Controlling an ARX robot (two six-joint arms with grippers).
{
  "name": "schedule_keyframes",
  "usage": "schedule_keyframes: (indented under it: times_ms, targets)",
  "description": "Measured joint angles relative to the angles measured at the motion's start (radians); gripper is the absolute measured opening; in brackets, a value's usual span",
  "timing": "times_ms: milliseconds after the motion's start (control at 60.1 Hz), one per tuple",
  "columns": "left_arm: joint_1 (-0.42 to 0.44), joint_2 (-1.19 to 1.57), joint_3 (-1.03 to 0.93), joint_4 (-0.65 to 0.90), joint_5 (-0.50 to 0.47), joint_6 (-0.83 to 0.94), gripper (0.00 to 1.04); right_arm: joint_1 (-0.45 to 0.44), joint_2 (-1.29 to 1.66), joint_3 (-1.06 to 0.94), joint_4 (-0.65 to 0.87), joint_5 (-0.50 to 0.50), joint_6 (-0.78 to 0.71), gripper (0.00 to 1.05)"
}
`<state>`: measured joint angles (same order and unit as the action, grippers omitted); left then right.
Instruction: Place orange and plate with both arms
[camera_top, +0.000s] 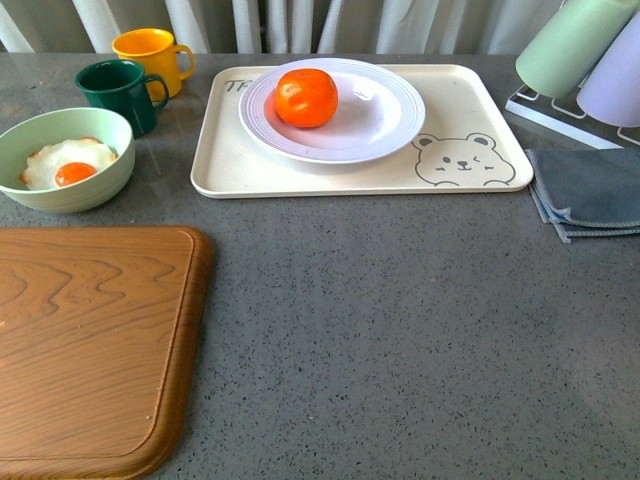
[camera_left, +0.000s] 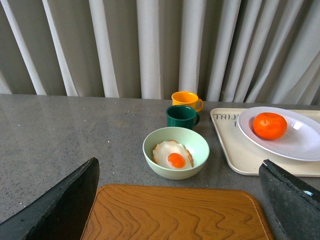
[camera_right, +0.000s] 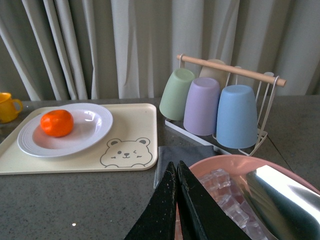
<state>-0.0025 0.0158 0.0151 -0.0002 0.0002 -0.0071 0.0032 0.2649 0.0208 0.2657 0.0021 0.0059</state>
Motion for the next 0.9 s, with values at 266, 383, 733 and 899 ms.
schedule_keyframes:
  times_ms: [266,383,733,899]
  targets:
    - [0.0,0.0,0.0,0.0,0.0,0.0,0.96,0.0,-0.072,0.0,-0.072,0.0,0.0,0.02]
    - [0.0,0.0,0.0,0.0,0.0,0.0,0.96,0.0,-0.131,0.0,-0.143,0.001,0.0,0.02]
    - [0.0,0.0,0.0,0.0,0.0,0.0,0.96,0.0,-0.258,0.0,-0.264,-0.002,0.0,0.02]
    - [0.0,0.0,0.0,0.0,0.0,0.0,0.96,0.0,-0.259,0.0,-0.264,-0.002,-0.001,0.02]
